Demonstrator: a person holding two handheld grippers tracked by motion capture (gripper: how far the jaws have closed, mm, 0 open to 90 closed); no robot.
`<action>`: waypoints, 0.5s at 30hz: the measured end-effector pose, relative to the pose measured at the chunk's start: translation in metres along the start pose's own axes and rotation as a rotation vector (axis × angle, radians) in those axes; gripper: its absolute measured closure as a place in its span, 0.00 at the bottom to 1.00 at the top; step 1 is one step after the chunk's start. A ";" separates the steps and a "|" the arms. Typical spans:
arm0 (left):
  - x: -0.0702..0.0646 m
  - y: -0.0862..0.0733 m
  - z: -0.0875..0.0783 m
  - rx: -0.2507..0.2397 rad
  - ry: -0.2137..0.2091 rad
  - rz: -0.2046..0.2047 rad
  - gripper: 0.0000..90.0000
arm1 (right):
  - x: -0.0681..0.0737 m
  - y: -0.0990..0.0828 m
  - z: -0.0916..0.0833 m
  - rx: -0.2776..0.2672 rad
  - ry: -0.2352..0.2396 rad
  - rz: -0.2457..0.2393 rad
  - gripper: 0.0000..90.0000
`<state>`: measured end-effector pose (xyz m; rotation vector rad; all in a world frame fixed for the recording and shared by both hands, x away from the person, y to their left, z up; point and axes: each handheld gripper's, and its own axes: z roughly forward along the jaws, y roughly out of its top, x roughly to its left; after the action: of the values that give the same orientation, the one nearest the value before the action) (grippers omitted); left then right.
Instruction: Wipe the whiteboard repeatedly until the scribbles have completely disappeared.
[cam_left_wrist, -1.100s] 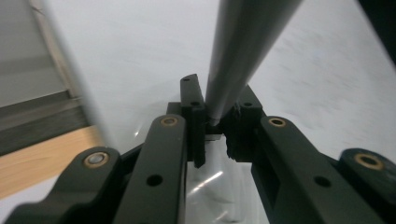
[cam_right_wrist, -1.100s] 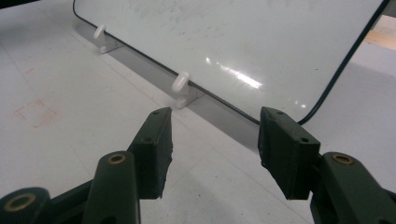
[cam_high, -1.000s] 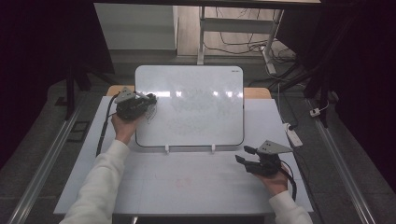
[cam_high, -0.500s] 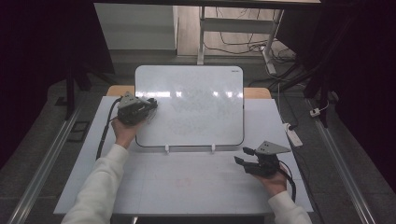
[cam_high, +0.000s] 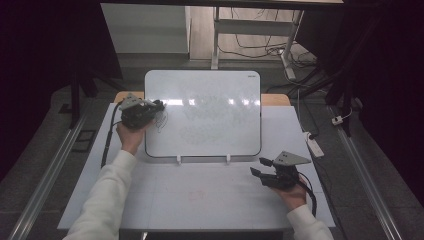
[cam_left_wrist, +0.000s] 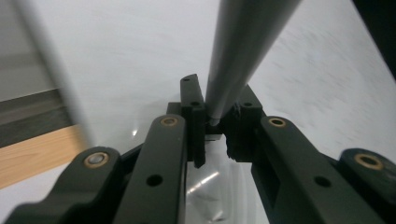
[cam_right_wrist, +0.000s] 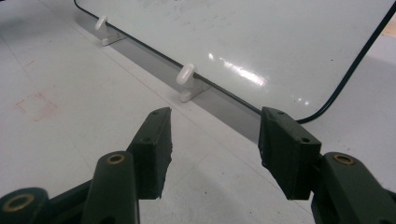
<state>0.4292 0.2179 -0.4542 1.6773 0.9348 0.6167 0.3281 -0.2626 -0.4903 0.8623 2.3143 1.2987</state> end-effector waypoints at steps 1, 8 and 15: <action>0.002 0.002 -0.001 -0.005 0.012 0.006 0.87 | 0.000 0.000 0.000 0.001 -0.001 0.000 0.49; 0.033 0.012 -0.017 -0.012 0.092 -0.059 0.87 | -0.001 -0.001 0.000 0.002 -0.001 -0.001 0.49; -0.019 -0.007 0.007 0.037 -0.055 0.017 0.87 | 0.002 -0.001 0.003 0.014 0.003 -0.009 0.49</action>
<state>0.4223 0.1990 -0.4623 1.7285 0.8982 0.5649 0.3279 -0.2597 -0.4931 0.8543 2.3289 1.2829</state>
